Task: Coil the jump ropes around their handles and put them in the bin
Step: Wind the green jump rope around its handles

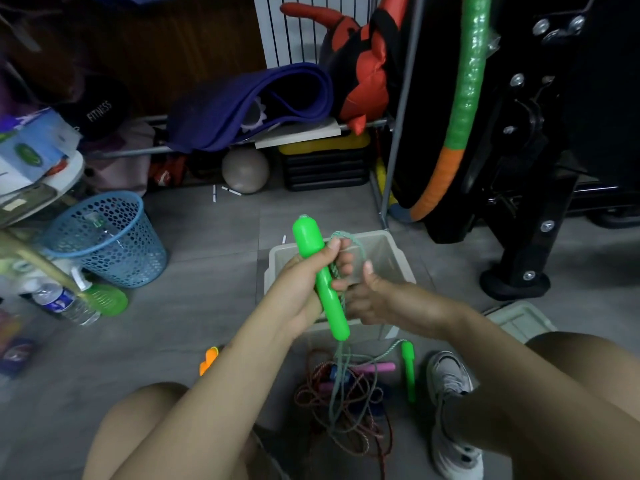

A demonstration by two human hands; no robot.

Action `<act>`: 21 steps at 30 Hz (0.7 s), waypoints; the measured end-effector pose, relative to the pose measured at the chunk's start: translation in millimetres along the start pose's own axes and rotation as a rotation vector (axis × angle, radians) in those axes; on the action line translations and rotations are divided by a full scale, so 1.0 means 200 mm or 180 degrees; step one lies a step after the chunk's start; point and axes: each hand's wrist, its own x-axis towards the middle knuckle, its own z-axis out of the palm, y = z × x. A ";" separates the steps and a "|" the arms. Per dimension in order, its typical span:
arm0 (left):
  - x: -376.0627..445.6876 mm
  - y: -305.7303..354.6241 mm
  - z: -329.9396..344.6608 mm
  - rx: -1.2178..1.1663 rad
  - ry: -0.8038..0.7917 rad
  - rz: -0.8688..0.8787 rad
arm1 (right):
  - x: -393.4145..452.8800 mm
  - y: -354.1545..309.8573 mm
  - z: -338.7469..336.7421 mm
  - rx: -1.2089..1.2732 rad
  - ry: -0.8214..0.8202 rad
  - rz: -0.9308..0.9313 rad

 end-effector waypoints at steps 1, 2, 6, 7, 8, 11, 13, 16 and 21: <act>0.01 0.01 -0.01 0.0041 0.0089 0.0053 | 0.00 0.01 0.01 -0.0141 -0.0154 0.0010; 0.02 0.03 -0.03 0.0153 0.0213 0.0134 | -0.01 0.00 0.00 -0.0383 -0.0237 0.0029; 0.05 0.08 -0.12 0.0952 0.0933 0.0667 | -0.09 -0.03 -0.11 -0.2197 -0.0444 0.0364; 0.05 0.11 -0.14 0.1093 0.1080 0.0801 | -0.10 -0.03 -0.15 -0.2598 -0.0448 0.0511; 0.05 0.13 -0.16 0.1209 0.1172 0.0905 | -0.12 -0.04 -0.17 -0.2774 -0.0344 0.0617; 0.03 0.16 -0.20 0.1645 0.1083 0.0896 | -0.14 -0.06 -0.21 -0.1735 0.0399 0.0036; 0.01 0.13 -0.19 0.2112 0.0889 0.0654 | -0.14 -0.09 -0.18 -0.0480 0.0789 -0.0777; -0.02 0.04 -0.14 0.2089 0.0308 0.0080 | -0.11 -0.12 -0.14 0.0416 0.1046 -0.1516; -0.04 -0.10 -0.03 0.1789 -0.0365 -0.0110 | -0.06 -0.13 -0.11 0.1357 0.0719 -0.1881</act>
